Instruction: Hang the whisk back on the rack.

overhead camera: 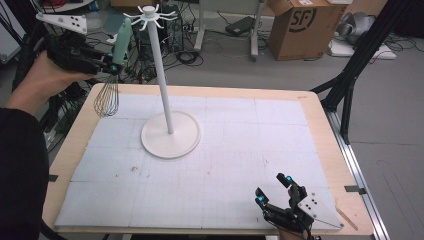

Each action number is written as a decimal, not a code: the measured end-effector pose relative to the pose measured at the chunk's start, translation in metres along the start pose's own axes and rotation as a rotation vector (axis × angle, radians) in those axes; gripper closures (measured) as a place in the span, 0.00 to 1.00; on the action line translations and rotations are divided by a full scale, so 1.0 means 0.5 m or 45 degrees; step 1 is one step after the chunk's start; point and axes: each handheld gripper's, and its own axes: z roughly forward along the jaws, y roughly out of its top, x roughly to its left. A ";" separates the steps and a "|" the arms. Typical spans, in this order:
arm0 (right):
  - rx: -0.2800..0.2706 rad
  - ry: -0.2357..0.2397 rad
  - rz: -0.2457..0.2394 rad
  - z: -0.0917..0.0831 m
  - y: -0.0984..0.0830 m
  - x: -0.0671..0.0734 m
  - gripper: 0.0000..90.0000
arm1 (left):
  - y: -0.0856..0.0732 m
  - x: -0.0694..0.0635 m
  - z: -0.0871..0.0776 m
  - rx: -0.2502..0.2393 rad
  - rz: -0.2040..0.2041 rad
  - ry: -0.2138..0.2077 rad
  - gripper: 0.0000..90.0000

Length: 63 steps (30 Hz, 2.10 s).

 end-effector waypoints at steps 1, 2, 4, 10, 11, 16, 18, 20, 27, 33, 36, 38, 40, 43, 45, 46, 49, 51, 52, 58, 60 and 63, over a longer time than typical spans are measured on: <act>0.000 0.000 -0.001 0.000 0.000 0.000 0.17 | -0.002 0.001 0.001 -0.010 -0.002 0.002 0.77; 0.000 0.000 -0.001 0.000 0.000 0.000 0.17 | -0.004 0.001 0.001 -0.020 -0.007 -0.001 0.77; 0.000 -0.002 0.000 0.000 0.000 -0.001 0.17 | -0.004 0.000 0.004 -0.030 0.002 0.008 0.77; 0.004 -0.006 0.001 0.000 -0.001 0.000 0.17 | 0.000 0.000 0.008 -0.061 0.024 0.056 0.58; 0.005 -0.006 0.002 0.000 -0.001 0.000 0.17 | 0.000 -0.001 0.009 -0.069 0.018 0.059 0.55; 0.004 -0.004 0.003 -0.001 -0.001 -0.001 0.17 | -0.001 -0.005 0.010 -0.070 0.018 0.065 0.46; 0.000 -0.005 0.001 -0.001 0.000 -0.001 0.17 | -0.002 -0.008 0.006 -0.101 0.015 0.047 0.46; 0.000 -0.003 0.001 -0.001 0.000 0.000 0.17 | -0.008 -0.011 0.001 -0.158 -0.003 0.014 0.45; -0.003 0.003 0.002 0.000 -0.001 0.000 0.17 | -0.035 -0.043 -0.010 -0.289 0.008 -0.038 0.43; -0.004 -0.002 0.019 0.001 -0.001 -0.002 0.17 | -0.077 -0.072 -0.007 -0.357 -0.018 -0.068 0.39; -0.003 -0.006 0.025 -0.001 -0.002 -0.002 0.17 | -0.100 -0.087 -0.004 -0.406 -0.048 -0.061 0.37; -0.007 -0.008 0.034 -0.001 -0.002 -0.004 0.17 | -0.115 -0.096 -0.004 -0.429 -0.051 -0.033 0.34; -0.009 -0.008 0.044 -0.001 -0.001 -0.004 0.17 | -0.130 -0.106 -0.003 -0.455 -0.062 -0.015 0.33; -0.010 -0.013 0.039 0.001 -0.001 -0.003 0.17 | -0.151 -0.120 0.001 -0.467 -0.068 0.002 0.31; -0.005 -0.008 0.033 0.003 -0.002 -0.003 0.17 | -0.169 -0.130 0.009 -0.476 -0.081 -0.003 0.32; -0.006 -0.010 0.033 0.003 -0.001 -0.003 0.17 | -0.179 -0.135 0.014 -0.482 -0.091 -0.004 0.32; -0.008 -0.014 0.044 0.004 -0.002 -0.004 0.17 | -0.208 -0.148 0.032 -0.472 -0.110 0.004 0.32; -0.010 -0.011 0.047 0.007 -0.002 -0.004 0.17 | -0.225 -0.156 0.043 -0.475 -0.120 0.005 0.32; -0.012 -0.012 0.044 0.008 -0.002 -0.005 0.17 | -0.233 -0.160 0.047 -0.473 -0.121 0.002 0.32; -0.003 -0.006 0.043 0.014 -0.003 -0.001 0.17 | -0.285 -0.190 0.079 -0.502 -0.139 0.019 0.32; -0.001 -0.002 0.044 0.015 -0.003 -0.002 0.17 | -0.303 -0.200 0.092 -0.499 -0.154 0.016 0.32; 0.003 -0.001 0.044 0.016 -0.003 -0.001 0.17 | -0.330 -0.215 0.108 -0.496 -0.166 0.023 0.32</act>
